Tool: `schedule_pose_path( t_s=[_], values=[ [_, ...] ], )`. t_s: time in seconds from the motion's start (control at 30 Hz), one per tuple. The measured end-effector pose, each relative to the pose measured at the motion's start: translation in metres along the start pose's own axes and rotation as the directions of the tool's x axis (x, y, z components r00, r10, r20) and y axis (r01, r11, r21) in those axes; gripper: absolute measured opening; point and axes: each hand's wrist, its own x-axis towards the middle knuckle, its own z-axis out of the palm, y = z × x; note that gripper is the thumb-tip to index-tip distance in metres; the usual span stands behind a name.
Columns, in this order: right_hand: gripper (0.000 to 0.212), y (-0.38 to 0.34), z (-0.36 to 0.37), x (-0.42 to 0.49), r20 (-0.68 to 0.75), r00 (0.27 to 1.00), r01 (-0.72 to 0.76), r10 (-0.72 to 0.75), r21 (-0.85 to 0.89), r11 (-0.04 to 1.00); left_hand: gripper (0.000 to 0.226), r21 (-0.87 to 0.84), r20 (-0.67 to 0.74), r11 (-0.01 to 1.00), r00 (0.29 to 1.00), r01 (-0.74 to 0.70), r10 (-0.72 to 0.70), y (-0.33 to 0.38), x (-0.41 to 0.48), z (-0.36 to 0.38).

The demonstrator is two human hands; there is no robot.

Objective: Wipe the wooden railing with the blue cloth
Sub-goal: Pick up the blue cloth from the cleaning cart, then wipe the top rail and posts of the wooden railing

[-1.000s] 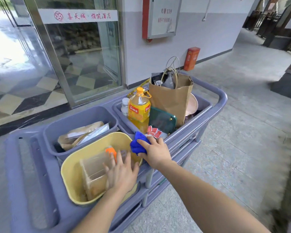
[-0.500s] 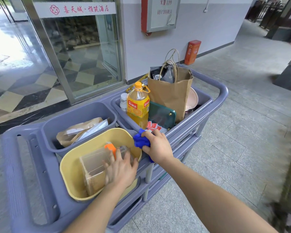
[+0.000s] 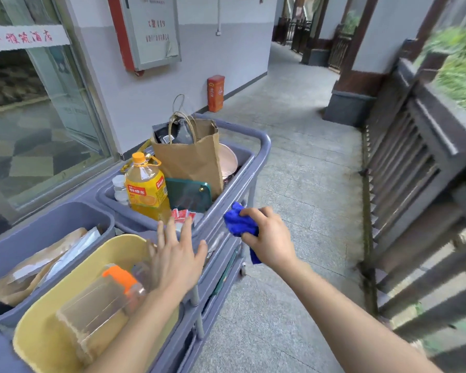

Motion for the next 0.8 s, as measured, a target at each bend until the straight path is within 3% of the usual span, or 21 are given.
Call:
schedule_pose_path(
  t_s=[0.17, 0.37, 0.67, 0.8],
  values=[
    [0.045, 0.049, -0.062, -0.049, -0.142, 0.969, -0.207, 0.202, -0.018, 0.978, 0.067, -0.057, -0.027, 0.967, 0.968, -0.249, 0.248, 0.068, 0.002, 0.004],
    [0.043, 0.109, -0.138, -0.109, -0.319, 0.882, -0.38, 0.345, -0.05, 0.924, 0.064, -0.086, 0.01, 0.894, 0.897, -0.439, 0.442, 0.167, -0.01, 0.018],
    [0.044, 0.185, -0.245, -0.219, -0.558, 0.702, -0.558, 0.442, -0.045, 0.829, 0.08, -0.242, 0.017, 0.703, 0.721, -0.669, 0.692, 0.33, -0.071, 0.044],
    [0.045, 0.204, -0.276, -0.273, -0.645, 0.601, -0.646, 0.472, -0.044, 0.762, 0.073, -0.308, 0.028, 0.599, 0.622, -0.739, 0.783, 0.391, -0.107, 0.059]
  ],
)
